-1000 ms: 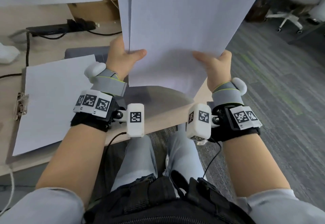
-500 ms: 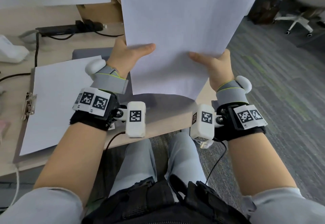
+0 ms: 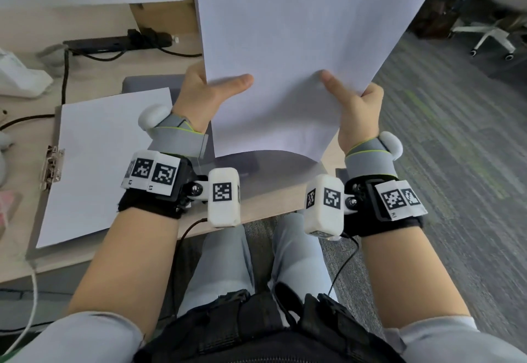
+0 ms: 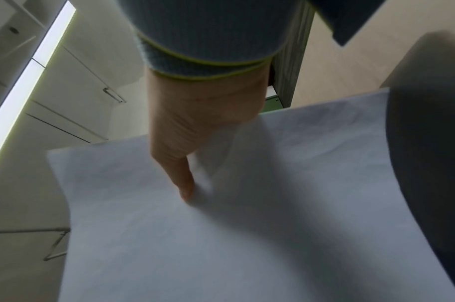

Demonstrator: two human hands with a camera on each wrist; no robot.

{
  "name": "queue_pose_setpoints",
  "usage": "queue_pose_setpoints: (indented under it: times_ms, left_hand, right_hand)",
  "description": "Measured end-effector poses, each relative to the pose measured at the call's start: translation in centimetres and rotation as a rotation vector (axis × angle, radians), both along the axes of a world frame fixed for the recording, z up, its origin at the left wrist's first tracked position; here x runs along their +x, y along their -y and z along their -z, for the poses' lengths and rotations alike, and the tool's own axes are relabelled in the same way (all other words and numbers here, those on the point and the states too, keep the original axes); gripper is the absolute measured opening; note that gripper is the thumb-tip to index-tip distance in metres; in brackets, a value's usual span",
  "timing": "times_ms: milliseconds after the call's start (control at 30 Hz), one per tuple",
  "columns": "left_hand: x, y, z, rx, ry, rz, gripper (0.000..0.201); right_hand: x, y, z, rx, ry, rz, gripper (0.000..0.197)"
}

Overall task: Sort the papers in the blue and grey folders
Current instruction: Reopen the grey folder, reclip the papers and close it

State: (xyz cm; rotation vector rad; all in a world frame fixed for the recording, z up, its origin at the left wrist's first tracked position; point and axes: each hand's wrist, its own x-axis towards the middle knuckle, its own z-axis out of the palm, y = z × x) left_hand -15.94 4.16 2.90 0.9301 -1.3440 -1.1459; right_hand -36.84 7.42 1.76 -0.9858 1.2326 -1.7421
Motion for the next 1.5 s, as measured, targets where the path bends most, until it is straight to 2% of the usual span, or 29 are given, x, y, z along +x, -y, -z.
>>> queue_pose_setpoints:
  times_ms: [133,267,300,367,467,500,567,633,733,867,1133,1233,1333,1500]
  left_hand:
    - [-0.4,1.2,-0.5,-0.035,-0.005,-0.041,0.02]
    - [-0.9,2.7,0.1,-0.033,-0.075,-0.177,0.034]
    - [-0.7,3.0,0.7,0.006,-0.068,-0.212,0.041]
    - [0.0,3.9,2.6,0.138,0.051,-0.249,0.051]
    - [1.6,5.0,5.6,0.359,0.331,-0.257,0.069]
    - [2.1,5.2,6.3,0.41,0.438,-0.254,0.067]
    - [3.0,5.6,7.2,0.428,0.619,-0.24,0.048]
    - [3.5,5.7,7.7,0.397,0.746,-0.235,0.034]
    - [4.0,6.1,8.2,0.347,0.889,-0.269,0.027]
    - [4.5,6.5,8.7,0.315,0.937,-0.305,0.024]
    - [5.2,7.0,9.0,0.353,0.873,-0.284,0.017]
    - [5.6,6.9,9.1,0.364,0.899,-0.241,0.022]
    - [5.9,7.4,9.0,0.387,0.922,-0.204,0.025]
    - [5.8,8.4,8.2,0.452,1.117,-0.12,0.023]
  right_hand:
    - [0.3,1.0,-0.6,-0.086,-0.028,0.132,0.022]
    - [0.1,3.7,-0.5,-0.059,-0.123,0.227,0.007]
    - [0.2,4.6,0.0,-0.006,-0.16,0.217,0.012]
    - [0.5,5.7,1.1,0.146,-0.308,0.177,0.03]
    - [0.5,6.7,3.0,0.343,-0.533,0.078,0.041]
    - [0.7,7.0,3.7,0.41,-0.581,0.033,0.041]
    - [1.3,7.7,5.0,0.492,-0.601,-0.024,0.042]
    - [1.9,8.6,6.2,0.534,-0.595,-0.056,0.044]
    - [2.4,9.6,7.2,0.605,-0.63,-0.102,0.044]
    - [2.3,10.8,7.9,0.694,-0.638,-0.121,0.046]
    - [2.8,11.7,8.7,0.764,-0.721,-0.095,0.045]
    - [2.5,12.3,9.2,0.822,-0.856,-0.11,0.034]
    - [3.1,12.6,8.3,0.879,-0.999,-0.144,0.038]
    - [4.6,14.3,7.5,0.864,-1.285,-0.173,0.039]
